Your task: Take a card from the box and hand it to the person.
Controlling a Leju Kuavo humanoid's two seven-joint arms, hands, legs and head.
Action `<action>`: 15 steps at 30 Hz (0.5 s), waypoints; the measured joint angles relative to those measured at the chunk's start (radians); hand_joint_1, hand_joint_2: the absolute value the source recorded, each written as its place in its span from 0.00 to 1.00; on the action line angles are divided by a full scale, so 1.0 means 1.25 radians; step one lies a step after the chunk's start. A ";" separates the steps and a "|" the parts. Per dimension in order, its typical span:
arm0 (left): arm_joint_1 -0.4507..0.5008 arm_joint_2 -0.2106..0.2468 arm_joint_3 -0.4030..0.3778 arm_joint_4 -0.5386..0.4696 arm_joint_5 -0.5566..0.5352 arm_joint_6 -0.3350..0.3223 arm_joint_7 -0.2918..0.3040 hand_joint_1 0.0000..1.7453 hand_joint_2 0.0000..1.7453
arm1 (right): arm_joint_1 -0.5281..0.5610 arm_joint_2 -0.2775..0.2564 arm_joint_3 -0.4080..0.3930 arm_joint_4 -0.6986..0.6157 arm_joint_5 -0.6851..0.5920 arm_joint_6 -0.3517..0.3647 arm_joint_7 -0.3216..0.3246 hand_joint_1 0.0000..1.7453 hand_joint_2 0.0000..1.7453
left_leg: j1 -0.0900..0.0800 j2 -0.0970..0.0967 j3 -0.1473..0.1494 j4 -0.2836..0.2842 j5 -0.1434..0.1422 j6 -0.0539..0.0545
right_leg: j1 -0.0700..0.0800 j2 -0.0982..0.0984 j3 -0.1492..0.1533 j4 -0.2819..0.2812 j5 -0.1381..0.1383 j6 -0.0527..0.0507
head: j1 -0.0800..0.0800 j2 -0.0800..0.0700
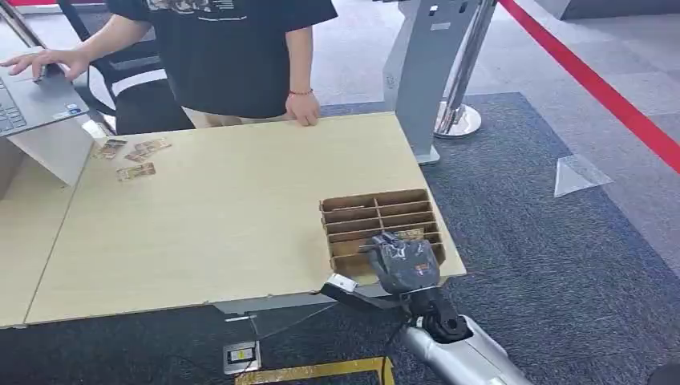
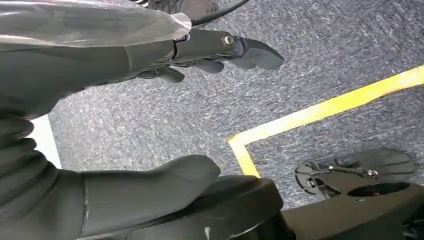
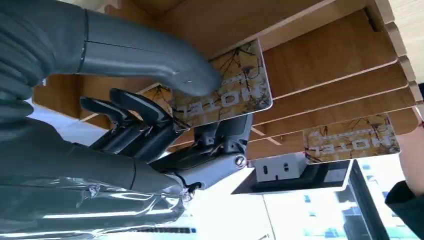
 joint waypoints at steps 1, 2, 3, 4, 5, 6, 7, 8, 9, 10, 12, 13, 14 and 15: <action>0.000 0.000 0.000 0.000 0.000 0.000 0.000 0.00 1.00 | 0.000 0.000 0.000 0.000 0.000 0.000 0.000 1.00 1.00 | 0.000 0.000 0.000 0.000 0.000 0.000 | 0.000 0.000 0.000 0.000 0.000 0.000 | 0.000 0.000; 0.000 0.000 0.000 0.000 0.000 0.000 0.000 0.00 1.00 | 0.000 0.000 0.000 0.000 0.000 0.000 0.000 1.00 1.00 | 0.000 0.000 0.000 0.000 0.000 0.000 | 0.000 0.000 0.000 0.000 0.000 0.000 | 0.000 0.000; 0.000 -0.001 0.000 0.000 0.000 0.006 0.004 0.00 1.00 | 0.000 0.004 -0.010 0.000 0.000 0.000 -0.005 1.00 1.00 | 0.000 0.000 0.000 0.000 0.000 0.000 | 0.000 0.000 0.000 0.000 0.000 0.000 | 0.000 0.000; 0.000 -0.003 -0.001 0.000 0.000 0.011 0.005 0.00 1.00 | 0.000 0.004 -0.012 0.000 0.000 0.000 -0.006 1.00 1.00 | 0.000 0.000 0.000 0.000 0.000 0.000 | 0.000 0.000 0.000 0.000 0.000 0.000 | 0.000 0.000; 0.000 -0.005 -0.001 0.000 0.000 0.013 0.006 0.00 1.00 | 0.000 0.005 -0.013 0.000 0.000 0.000 -0.007 1.00 1.00 | 0.000 0.000 0.000 0.000 0.000 0.000 | 0.000 0.000 0.000 0.000 0.000 0.000 | 0.000 0.000; 0.000 -0.005 -0.001 0.000 0.000 0.014 0.008 0.00 1.00 | 0.000 0.005 -0.014 -0.001 0.002 0.000 -0.008 1.00 1.00 | 0.000 0.000 0.000 0.000 0.000 0.000 | 0.000 0.000 0.000 0.000 0.000 0.000 | 0.000 0.000; 0.000 -0.007 -0.001 0.000 -0.002 0.014 0.009 0.00 1.00 | 0.000 0.005 -0.014 -0.001 0.003 0.000 -0.008 1.00 1.00 | 0.000 0.000 0.000 0.000 0.000 0.000 | 0.000 0.000 0.000 0.000 0.000 0.000 | 0.000 0.000; 0.000 -0.007 -0.001 0.000 -0.002 0.014 0.011 0.00 1.00 | 0.000 0.005 -0.014 -0.002 0.004 0.000 -0.008 1.00 1.00 | 0.000 0.000 0.000 0.000 0.000 0.000 | 0.000 0.000 0.000 0.000 0.000 0.000 | 0.000 0.000; 0.000 -0.007 -0.001 0.000 -0.002 0.014 0.013 0.00 1.00 | 0.000 0.006 -0.014 -0.002 0.005 0.000 -0.008 1.00 1.00 | 0.000 0.000 0.000 0.000 0.000 0.000 | 0.000 0.000 0.000 0.000 0.000 0.000 | 0.000 0.000; 0.000 -0.008 -0.001 0.000 -0.002 0.014 0.013 0.00 1.00 | 0.000 0.007 -0.015 -0.002 0.007 0.000 -0.007 1.00 1.00 | 0.000 0.000 0.000 0.000 0.000 0.000 | 0.000 0.000 0.000 0.000 0.000 0.000 | 0.000 0.000; 0.000 -0.009 -0.002 0.000 -0.002 0.014 0.016 0.00 1.00 | 0.000 0.007 -0.015 -0.002 0.008 0.000 -0.006 1.00 1.00 | 0.000 0.000 0.000 0.000 0.000 0.000 | 0.000 0.000 0.000 0.000 0.000 0.000 | 0.000 0.000; 0.000 -0.009 -0.002 0.000 -0.002 0.014 0.016 0.00 1.00 | 0.000 0.007 -0.014 -0.002 0.009 0.000 -0.005 1.00 1.00 | 0.000 0.000 0.000 0.000 0.000 0.000 | 0.000 0.000 0.000 0.000 0.000 0.000 | 0.000 0.000; 0.000 -0.009 -0.002 0.000 -0.002 0.014 0.016 0.00 1.00 | 0.000 0.007 -0.014 -0.002 0.010 0.000 -0.005 1.00 1.00 | 0.000 0.000 0.000 0.000 0.000 0.000 | 0.000 0.000 0.000 0.000 0.000 0.000 | 0.000 0.000; 0.000 -0.009 -0.002 0.000 -0.002 0.014 0.016 0.00 1.00 | 0.000 0.007 -0.015 -0.002 0.011 0.000 -0.004 1.00 1.00 | 0.000 0.000 0.000 0.000 0.000 0.000 | 0.000 0.000 0.000 0.000 0.000 0.000 | 0.000 0.000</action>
